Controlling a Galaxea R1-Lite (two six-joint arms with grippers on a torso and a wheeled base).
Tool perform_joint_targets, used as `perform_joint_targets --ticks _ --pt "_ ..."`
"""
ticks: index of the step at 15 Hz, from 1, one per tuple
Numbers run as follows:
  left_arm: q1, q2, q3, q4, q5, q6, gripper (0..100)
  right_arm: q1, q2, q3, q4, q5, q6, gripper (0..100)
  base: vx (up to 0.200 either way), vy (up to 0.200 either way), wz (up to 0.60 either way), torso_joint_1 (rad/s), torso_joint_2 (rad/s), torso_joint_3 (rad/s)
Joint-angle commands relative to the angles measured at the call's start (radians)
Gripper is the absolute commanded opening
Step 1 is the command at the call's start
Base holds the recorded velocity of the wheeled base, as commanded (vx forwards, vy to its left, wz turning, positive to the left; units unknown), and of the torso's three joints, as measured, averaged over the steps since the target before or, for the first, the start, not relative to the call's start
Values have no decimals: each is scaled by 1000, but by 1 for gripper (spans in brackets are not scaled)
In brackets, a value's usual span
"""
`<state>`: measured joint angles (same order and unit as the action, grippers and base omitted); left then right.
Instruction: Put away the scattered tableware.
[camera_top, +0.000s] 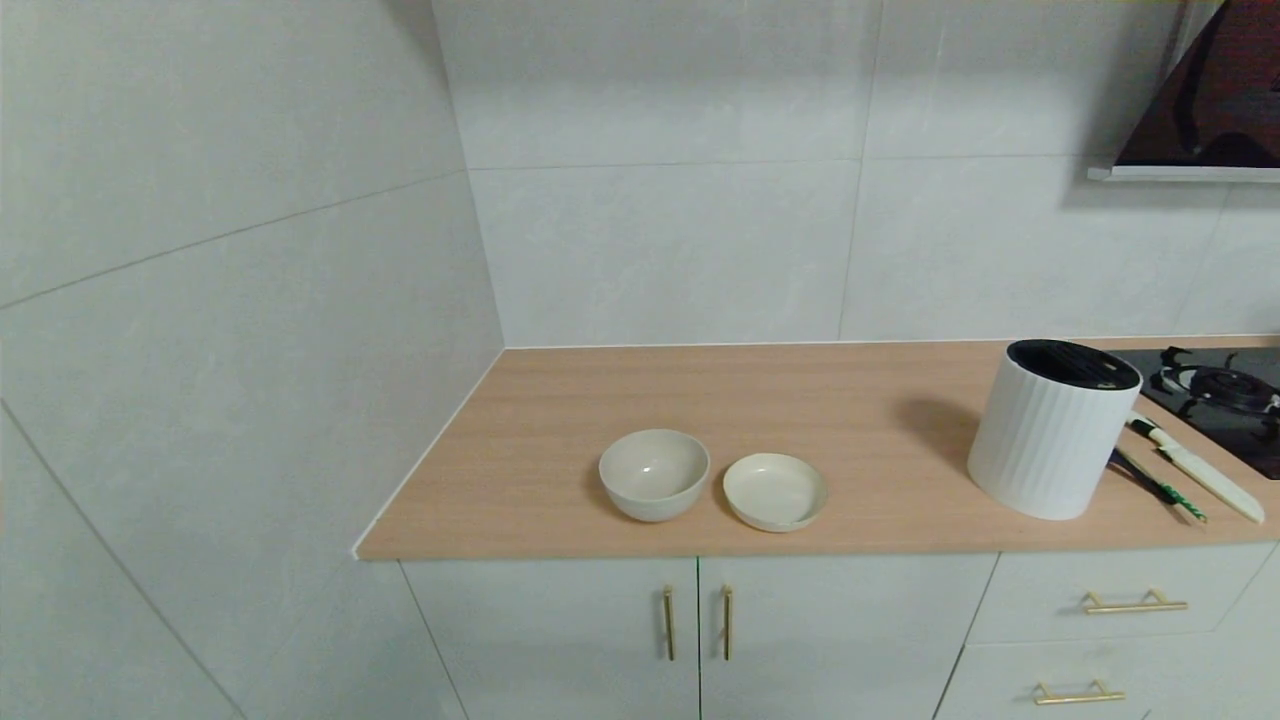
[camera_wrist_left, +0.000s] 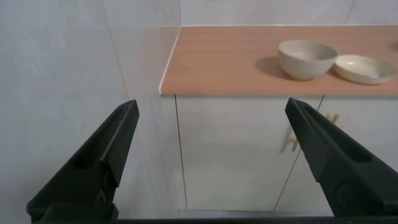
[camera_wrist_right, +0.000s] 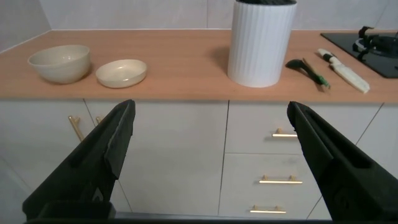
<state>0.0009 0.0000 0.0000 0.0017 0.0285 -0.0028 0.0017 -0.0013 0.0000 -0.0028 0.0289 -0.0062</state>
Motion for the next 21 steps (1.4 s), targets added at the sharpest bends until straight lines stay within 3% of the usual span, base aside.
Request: perform_joint_targets --ticks 1,21 --pt "1 0 0 0 1 0 100 0 1 0 0 0 0 100 0 0 0 -188 369 203" --pt "1 0 0 0 1 1 100 0 1 0 0 0 0 100 0 0 0 -223 512 285"
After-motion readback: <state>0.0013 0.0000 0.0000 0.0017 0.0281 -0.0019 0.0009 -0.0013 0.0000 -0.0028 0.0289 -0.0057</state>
